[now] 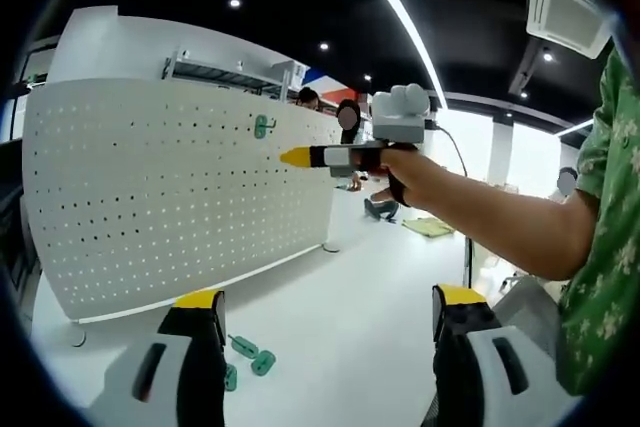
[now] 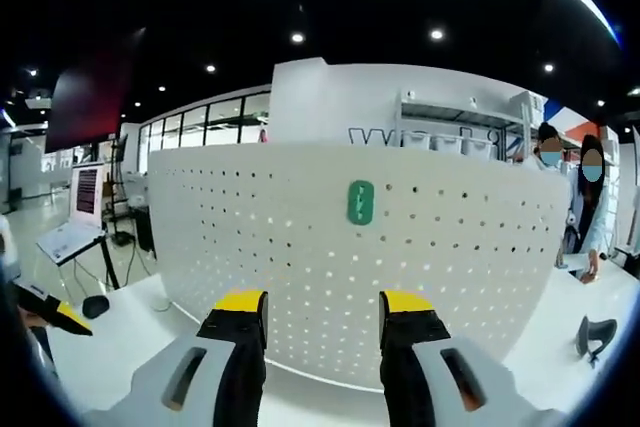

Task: Insert the hook assembly into the mounting plate slot until the hook locks in place.

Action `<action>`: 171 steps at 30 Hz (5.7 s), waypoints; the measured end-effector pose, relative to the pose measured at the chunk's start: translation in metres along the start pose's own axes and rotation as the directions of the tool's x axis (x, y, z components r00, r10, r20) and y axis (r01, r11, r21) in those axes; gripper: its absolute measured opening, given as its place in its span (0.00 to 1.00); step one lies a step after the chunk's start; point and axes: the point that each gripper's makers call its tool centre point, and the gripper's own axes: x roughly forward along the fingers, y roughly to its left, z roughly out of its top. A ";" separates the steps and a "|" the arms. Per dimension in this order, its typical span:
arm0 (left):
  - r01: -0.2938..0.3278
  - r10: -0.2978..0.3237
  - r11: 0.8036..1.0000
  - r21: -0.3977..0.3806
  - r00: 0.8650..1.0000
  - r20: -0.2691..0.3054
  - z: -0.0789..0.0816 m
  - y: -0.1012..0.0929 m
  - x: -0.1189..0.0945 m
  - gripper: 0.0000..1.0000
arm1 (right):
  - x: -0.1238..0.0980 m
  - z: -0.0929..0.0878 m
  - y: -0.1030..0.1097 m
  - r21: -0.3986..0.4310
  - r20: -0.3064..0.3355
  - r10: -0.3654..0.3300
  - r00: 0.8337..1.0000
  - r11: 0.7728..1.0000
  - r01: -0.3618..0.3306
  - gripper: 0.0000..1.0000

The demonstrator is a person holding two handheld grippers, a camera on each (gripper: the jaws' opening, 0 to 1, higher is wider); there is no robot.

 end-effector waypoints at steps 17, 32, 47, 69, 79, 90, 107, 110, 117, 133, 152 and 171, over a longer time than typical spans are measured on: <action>-0.015 0.015 1.000 0.006 1.000 -0.014 -0.008 -0.005 -0.007 0.87 | -0.036 -0.036 0.028 0.028 -0.055 0.066 0.996 0.998 -0.064 0.45; -0.021 0.021 1.000 -0.003 0.999 -0.026 -0.017 -0.006 -0.009 0.87 | -0.064 -0.078 0.060 0.035 -0.133 0.127 0.983 0.992 -0.123 0.45; -0.034 0.033 0.999 -0.016 0.999 -0.036 -0.027 0.000 -0.014 0.87 | -0.075 -0.103 0.087 0.027 -0.187 0.172 0.967 0.985 -0.170 0.45; -0.049 0.048 0.999 -0.020 0.998 -0.031 -0.026 0.004 -0.018 0.86 | -0.032 -0.151 0.113 0.016 -0.309 0.239 0.921 0.969 -0.246 0.40; -0.052 0.051 0.998 -0.026 0.998 -0.038 -0.028 0.005 -0.017 0.86 | -0.016 -0.177 0.119 0.034 -0.367 0.256 0.894 0.964 -0.262 0.38; -0.062 0.060 0.997 -0.036 0.997 -0.049 -0.032 0.009 -0.016 0.85 | 0.001 -0.202 0.126 0.061 -0.418 0.270 0.868 0.961 -0.269 0.36; -0.069 0.066 0.996 -0.049 0.996 -0.052 -0.033 0.015 -0.013 0.85 | 0.018 -0.226 0.140 0.119 -0.472 0.310 0.825 0.950 -0.289 0.28; -0.070 0.067 0.996 -0.050 0.996 -0.054 -0.034 0.016 -0.014 0.85 | 0.019 -0.228 0.143 0.144 -0.476 0.322 0.818 0.947 -0.289 0.25; -0.073 0.070 0.996 -0.056 0.996 -0.056 -0.036 0.018 -0.013 0.84 | 0.021 -0.237 0.147 0.188 -0.490 0.341 0.803 0.940 -0.284 0.22; -0.068 0.064 0.995 -0.066 0.996 -0.056 -0.038 0.020 -0.013 0.83 | 0.022 -0.247 0.157 0.257 -0.503 0.373 0.780 0.926 -0.277 0.16; -0.071 0.066 0.995 -0.075 0.996 -0.062 -0.040 0.023 -0.014 0.83 | 0.021 -0.256 0.162 0.339 -0.504 0.398 0.767 0.907 -0.248 0.10; -0.074 0.069 0.994 -0.081 0.996 -0.065 -0.043 0.025 -0.014 0.83 | 0.026 -0.256 0.164 0.374 -0.494 0.407 0.769 0.897 -0.234 0.05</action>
